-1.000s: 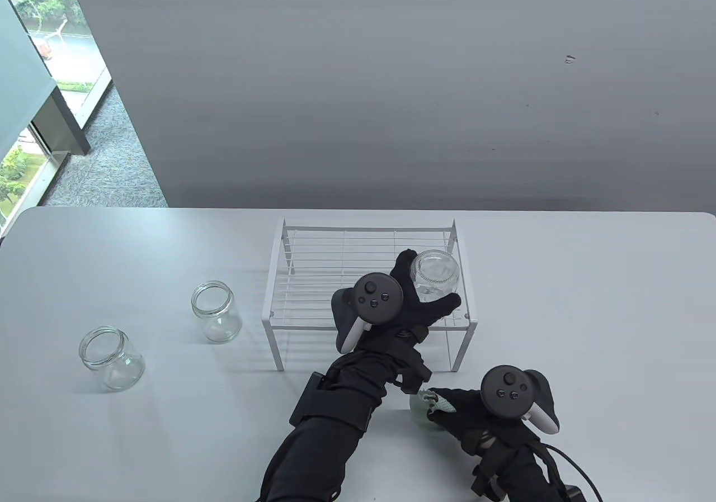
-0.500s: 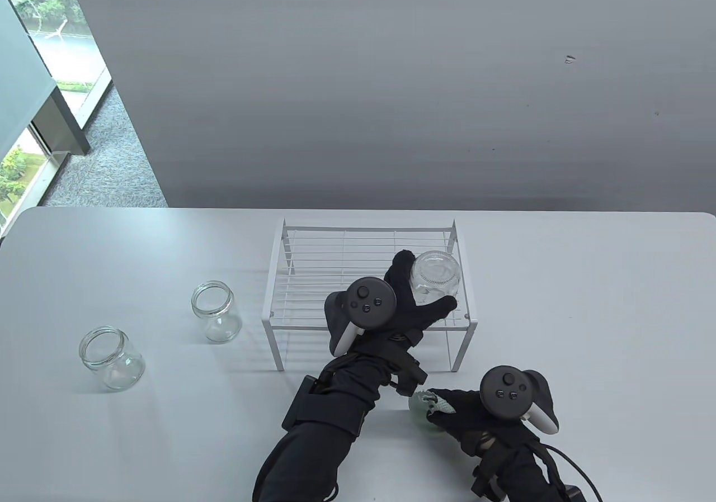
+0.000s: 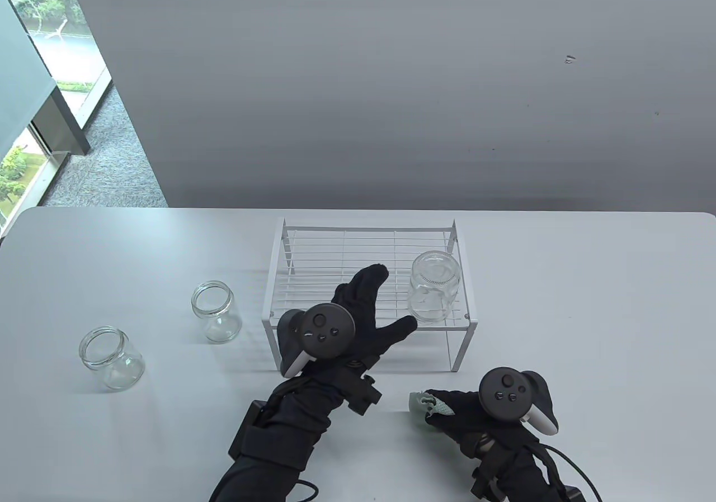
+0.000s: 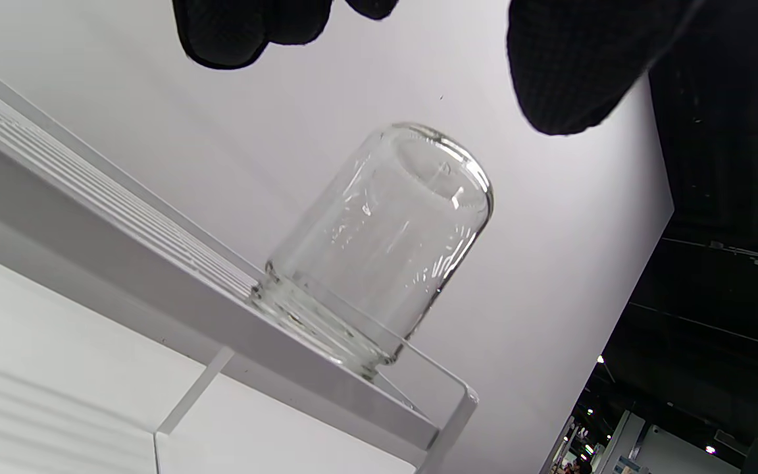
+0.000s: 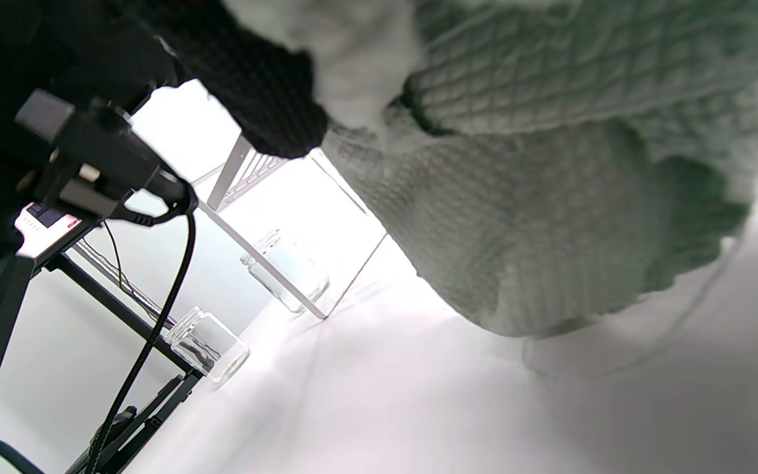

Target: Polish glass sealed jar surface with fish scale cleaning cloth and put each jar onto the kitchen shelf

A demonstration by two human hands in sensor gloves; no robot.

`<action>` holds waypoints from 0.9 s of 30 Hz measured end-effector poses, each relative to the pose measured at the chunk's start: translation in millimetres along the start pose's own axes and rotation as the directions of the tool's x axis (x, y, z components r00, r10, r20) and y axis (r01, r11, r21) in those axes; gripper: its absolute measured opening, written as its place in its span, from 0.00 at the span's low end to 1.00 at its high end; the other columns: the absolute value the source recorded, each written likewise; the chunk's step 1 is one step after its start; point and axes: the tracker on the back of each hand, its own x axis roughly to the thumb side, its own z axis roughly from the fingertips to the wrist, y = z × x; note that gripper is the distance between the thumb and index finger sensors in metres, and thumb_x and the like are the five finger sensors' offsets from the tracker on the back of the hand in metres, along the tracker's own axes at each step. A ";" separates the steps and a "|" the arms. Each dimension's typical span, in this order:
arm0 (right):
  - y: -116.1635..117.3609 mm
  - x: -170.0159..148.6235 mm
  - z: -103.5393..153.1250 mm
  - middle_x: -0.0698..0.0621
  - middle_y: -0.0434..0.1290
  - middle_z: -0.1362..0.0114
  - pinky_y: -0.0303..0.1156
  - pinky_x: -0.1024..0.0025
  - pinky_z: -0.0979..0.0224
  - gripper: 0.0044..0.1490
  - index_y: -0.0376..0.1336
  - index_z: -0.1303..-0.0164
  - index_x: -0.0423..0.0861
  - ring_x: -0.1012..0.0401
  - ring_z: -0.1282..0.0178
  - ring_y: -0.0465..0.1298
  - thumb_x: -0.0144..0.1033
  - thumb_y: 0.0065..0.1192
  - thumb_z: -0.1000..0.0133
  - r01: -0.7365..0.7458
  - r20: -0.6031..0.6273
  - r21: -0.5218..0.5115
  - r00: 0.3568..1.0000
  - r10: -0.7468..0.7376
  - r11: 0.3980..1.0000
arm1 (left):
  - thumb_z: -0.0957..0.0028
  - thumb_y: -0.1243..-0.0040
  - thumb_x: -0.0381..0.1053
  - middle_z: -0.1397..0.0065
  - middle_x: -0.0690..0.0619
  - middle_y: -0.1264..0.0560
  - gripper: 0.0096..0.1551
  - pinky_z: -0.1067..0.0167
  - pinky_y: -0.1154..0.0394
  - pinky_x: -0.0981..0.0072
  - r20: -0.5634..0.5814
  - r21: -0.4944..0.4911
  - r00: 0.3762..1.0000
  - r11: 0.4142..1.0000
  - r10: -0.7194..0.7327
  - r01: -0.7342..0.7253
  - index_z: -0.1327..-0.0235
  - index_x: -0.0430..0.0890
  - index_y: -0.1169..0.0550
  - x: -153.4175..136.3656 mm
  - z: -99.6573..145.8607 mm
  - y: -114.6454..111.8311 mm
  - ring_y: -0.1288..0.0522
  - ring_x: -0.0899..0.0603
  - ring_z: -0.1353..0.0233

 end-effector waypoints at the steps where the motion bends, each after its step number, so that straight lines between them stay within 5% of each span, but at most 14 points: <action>1: 0.6 0.5 0.2 0.25 0.74 0.42 0.63 0.33 0.42 0.31 0.67 0.37 0.25 0.33 0.50 0.79 0.31 0.63 0.44 -0.002 0.002 0.001 1.000 0.002 1.000 | 0.54 0.31 0.66 0.23 0.33 0.36 0.52 0.32 0.42 0.28 0.018 0.031 1.000 1.000 -0.005 0.004 0.25 0.39 0.38 -1.8 6.8 5.5 0.30 0.26 0.27; 7: 4.8 2.5 0.4 0.25 0.74 0.42 0.63 0.33 0.42 0.31 0.67 0.37 0.26 0.33 0.50 0.79 0.31 0.63 0.44 -0.003 0.005 0.015 1.000 0.003 1.000 | 0.49 0.35 0.61 0.26 0.38 0.30 0.38 0.32 0.41 0.31 0.025 0.199 0.985 0.966 -0.172 0.164 0.30 0.43 0.31 -21.8 50.4 59.1 0.25 0.31 0.30; 13: 6.8 3.6 0.2 0.25 0.74 0.42 0.63 0.33 0.42 0.31 0.67 0.37 0.26 0.33 0.50 0.79 0.31 0.63 0.44 -0.009 0.008 0.024 1.000 0.009 1.000 | 0.45 0.38 0.55 0.28 0.39 0.29 0.33 0.32 0.41 0.32 -0.184 0.262 0.926 0.892 -0.330 0.369 0.30 0.43 0.31 -69.8 79.3 110.3 0.24 0.32 0.32; 20: 9.6 4.6 -0.3 0.25 0.74 0.42 0.63 0.33 0.42 0.31 0.67 0.37 0.25 0.33 0.50 0.79 0.31 0.63 0.44 -0.011 0.010 0.038 1.000 0.011 0.999 | 0.45 0.38 0.54 0.27 0.36 0.30 0.35 0.32 0.43 0.29 -0.544 0.059 0.699 0.809 -0.465 0.584 0.28 0.40 0.33 -152.3 108.1 149.4 0.26 0.29 0.31; 27: 11.5 6.1 -1.7 0.25 0.74 0.42 0.63 0.33 0.42 0.31 0.67 0.37 0.25 0.33 0.50 0.79 0.31 0.63 0.44 -0.026 0.019 0.045 1.000 0.025 0.999 | 0.46 0.38 0.53 0.27 0.33 0.32 0.38 0.32 0.45 0.29 -0.662 -0.237 0.389 0.672 -0.640 0.702 0.27 0.38 0.35 -190.2 123.1 159.1 0.27 0.28 0.31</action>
